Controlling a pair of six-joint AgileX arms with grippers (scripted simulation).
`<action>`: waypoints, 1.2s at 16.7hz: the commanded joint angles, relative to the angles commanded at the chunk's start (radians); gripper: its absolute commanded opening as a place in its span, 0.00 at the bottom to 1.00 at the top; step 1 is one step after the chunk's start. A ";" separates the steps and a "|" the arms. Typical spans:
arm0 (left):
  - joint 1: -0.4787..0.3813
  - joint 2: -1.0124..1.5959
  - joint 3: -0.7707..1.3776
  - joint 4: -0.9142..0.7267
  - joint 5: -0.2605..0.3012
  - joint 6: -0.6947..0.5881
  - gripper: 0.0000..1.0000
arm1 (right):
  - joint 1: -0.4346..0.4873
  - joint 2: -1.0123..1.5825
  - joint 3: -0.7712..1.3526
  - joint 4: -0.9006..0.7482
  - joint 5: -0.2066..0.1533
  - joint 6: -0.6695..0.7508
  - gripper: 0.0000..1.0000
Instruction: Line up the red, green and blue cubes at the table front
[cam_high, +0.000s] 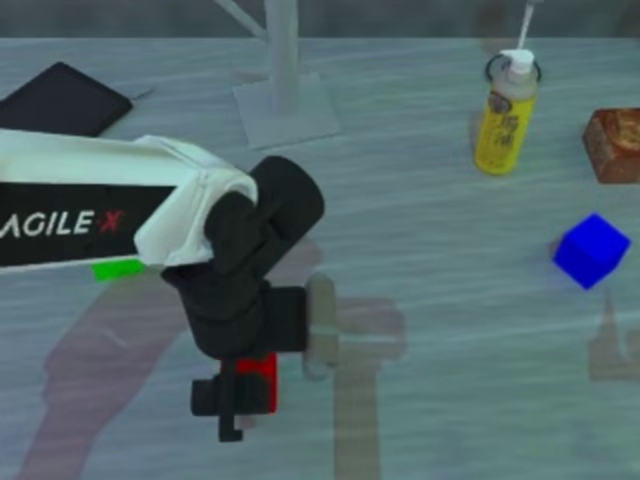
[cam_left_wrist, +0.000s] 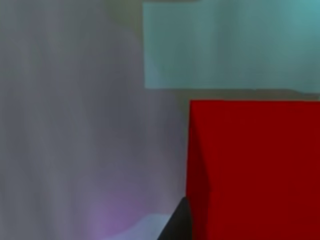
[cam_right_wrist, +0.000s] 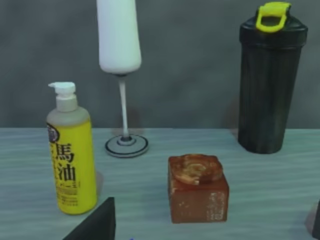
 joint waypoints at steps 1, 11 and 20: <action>0.000 0.000 0.000 0.000 0.000 0.000 0.75 | 0.000 0.000 0.000 0.000 0.000 0.000 1.00; 0.000 0.000 0.000 0.000 0.000 0.000 1.00 | 0.000 0.000 0.000 0.000 0.000 0.000 1.00; 0.016 -0.066 0.126 -0.206 -0.003 0.001 1.00 | 0.000 0.000 0.000 0.000 0.000 0.000 1.00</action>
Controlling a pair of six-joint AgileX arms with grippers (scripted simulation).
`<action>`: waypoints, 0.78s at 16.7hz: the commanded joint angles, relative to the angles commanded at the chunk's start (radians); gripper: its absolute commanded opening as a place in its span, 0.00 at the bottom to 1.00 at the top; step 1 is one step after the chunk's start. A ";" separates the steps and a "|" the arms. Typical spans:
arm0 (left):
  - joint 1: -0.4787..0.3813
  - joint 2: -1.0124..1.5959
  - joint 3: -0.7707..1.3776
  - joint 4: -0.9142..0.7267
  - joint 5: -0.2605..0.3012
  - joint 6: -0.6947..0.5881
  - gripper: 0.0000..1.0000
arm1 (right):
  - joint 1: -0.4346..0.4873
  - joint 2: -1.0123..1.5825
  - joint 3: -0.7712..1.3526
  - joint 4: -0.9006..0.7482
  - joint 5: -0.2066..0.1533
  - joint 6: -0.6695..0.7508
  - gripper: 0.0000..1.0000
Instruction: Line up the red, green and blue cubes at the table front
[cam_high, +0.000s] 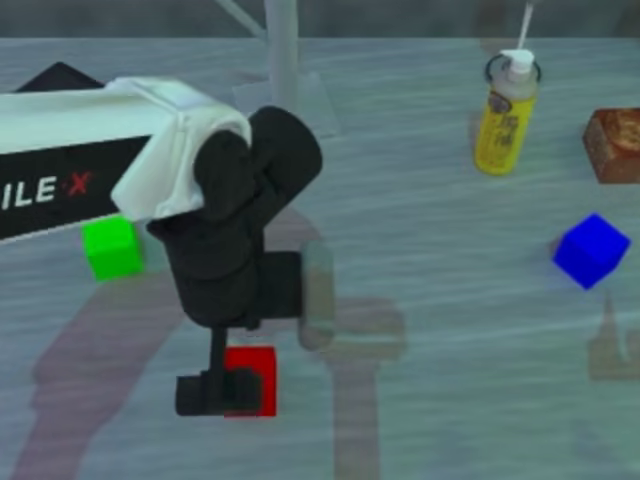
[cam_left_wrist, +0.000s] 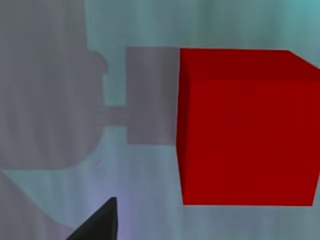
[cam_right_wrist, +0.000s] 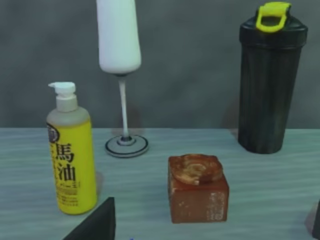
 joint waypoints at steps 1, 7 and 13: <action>0.003 -0.013 0.021 -0.033 0.001 0.000 1.00 | 0.000 0.000 0.000 0.000 0.000 0.000 1.00; 0.001 -0.030 0.045 -0.065 0.002 -0.001 1.00 | 0.000 0.000 0.000 0.000 0.000 0.000 1.00; 0.168 0.094 0.198 -0.098 -0.005 0.094 1.00 | 0.000 0.000 0.000 0.000 0.000 0.000 1.00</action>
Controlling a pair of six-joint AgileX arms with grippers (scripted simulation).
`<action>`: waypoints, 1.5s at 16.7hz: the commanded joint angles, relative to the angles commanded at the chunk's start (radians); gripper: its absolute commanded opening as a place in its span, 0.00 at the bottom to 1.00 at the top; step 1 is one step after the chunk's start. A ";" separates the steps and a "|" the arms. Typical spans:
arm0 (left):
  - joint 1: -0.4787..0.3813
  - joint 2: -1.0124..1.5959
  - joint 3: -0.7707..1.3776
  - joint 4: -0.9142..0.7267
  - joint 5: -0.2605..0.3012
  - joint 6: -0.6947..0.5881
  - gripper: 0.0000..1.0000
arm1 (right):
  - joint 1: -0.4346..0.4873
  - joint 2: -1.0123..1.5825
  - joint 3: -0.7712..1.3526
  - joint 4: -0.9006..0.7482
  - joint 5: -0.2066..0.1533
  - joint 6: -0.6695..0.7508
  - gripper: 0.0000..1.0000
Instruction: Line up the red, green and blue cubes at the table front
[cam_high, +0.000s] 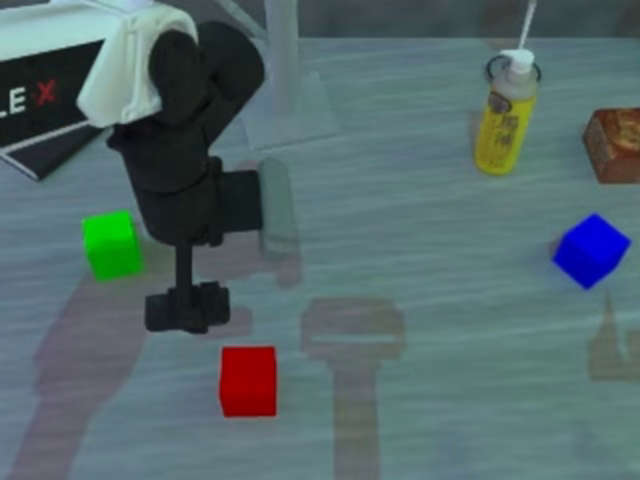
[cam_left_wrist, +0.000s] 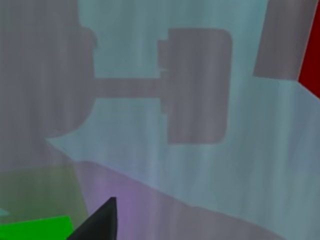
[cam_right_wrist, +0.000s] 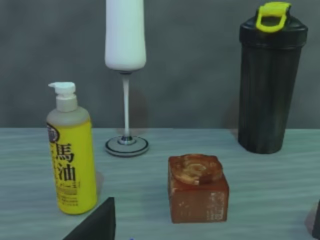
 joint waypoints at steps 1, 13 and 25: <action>0.063 0.038 0.046 -0.011 -0.002 0.028 1.00 | 0.000 0.000 0.000 0.000 0.000 0.000 1.00; 0.351 0.222 0.274 -0.049 -0.004 0.173 1.00 | 0.000 0.000 0.000 0.000 0.000 0.000 1.00; 0.356 0.334 0.079 0.255 -0.003 0.178 1.00 | 0.000 0.000 0.000 0.000 0.000 0.000 1.00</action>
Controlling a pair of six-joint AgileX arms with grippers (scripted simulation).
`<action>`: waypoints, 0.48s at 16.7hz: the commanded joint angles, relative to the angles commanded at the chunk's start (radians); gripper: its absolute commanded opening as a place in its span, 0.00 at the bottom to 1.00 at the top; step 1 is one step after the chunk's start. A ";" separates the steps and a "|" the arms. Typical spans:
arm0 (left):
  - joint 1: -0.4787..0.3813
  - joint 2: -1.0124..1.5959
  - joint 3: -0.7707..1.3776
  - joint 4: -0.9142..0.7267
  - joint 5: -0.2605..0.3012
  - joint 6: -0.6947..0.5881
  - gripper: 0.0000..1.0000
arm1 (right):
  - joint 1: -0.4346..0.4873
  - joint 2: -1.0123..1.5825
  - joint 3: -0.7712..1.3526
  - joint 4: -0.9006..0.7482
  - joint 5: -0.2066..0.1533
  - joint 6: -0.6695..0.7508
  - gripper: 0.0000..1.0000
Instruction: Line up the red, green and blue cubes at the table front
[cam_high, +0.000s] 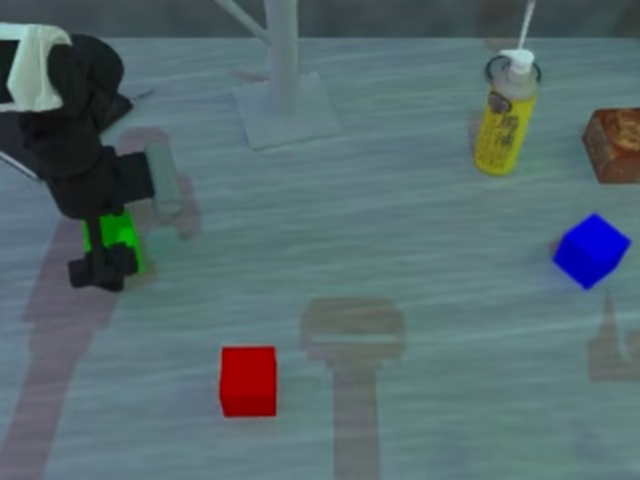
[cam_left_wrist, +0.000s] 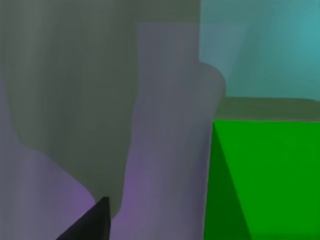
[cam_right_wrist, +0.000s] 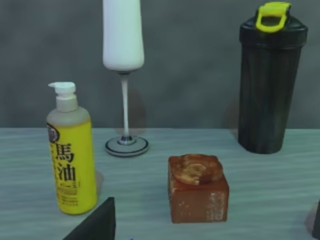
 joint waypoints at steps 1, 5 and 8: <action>0.000 0.000 0.000 0.000 0.000 0.000 1.00 | 0.000 0.000 0.000 0.000 0.000 0.000 1.00; 0.000 0.000 0.000 0.000 0.000 0.000 0.77 | 0.000 0.000 0.000 0.000 0.000 0.000 1.00; 0.000 0.000 0.000 0.000 0.000 0.000 0.55 | 0.000 0.000 0.000 0.000 0.000 0.000 1.00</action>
